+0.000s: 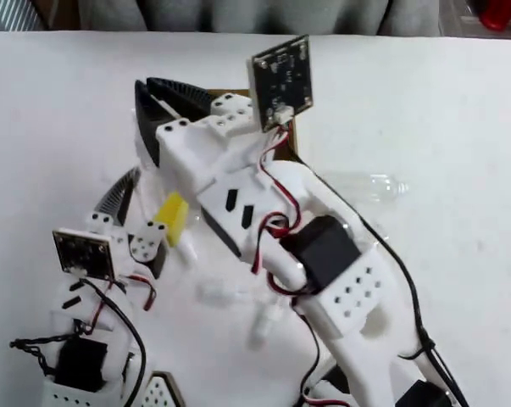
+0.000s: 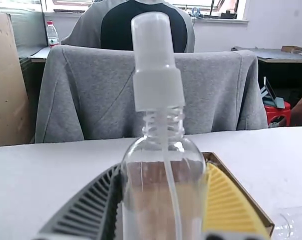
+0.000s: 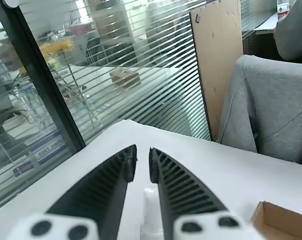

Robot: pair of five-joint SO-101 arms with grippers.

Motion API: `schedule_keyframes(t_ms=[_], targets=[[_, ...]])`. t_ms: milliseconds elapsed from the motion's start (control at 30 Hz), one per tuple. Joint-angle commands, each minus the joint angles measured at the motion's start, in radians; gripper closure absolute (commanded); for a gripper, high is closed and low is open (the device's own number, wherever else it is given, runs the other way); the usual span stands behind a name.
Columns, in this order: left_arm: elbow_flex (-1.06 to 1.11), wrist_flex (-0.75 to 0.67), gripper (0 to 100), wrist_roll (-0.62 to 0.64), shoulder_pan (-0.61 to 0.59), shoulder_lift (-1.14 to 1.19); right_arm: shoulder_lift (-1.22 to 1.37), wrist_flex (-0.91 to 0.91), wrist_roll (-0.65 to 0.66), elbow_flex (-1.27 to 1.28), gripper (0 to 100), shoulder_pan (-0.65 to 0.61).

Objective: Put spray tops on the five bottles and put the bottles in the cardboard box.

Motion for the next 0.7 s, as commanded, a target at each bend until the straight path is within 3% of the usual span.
schedule_keyframes(t_ms=[0,200,367,667], targets=[[-0.014,-0.032,97,0.005,0.004,-0.013,-0.013,-0.120,-0.009,0.052,98.3,0.015],[-0.014,-0.032,97,0.005,0.004,-0.013,-0.010,-0.122,-0.006,0.094,98.4,0.015],[-0.014,-0.032,97,0.005,0.004,-0.013,0.082,-0.056,0.104,0.054,98.4,0.010],[-0.011,-0.032,97,0.005,0.004,-0.013,0.232,0.321,0.103,-0.261,98.4,0.008]])
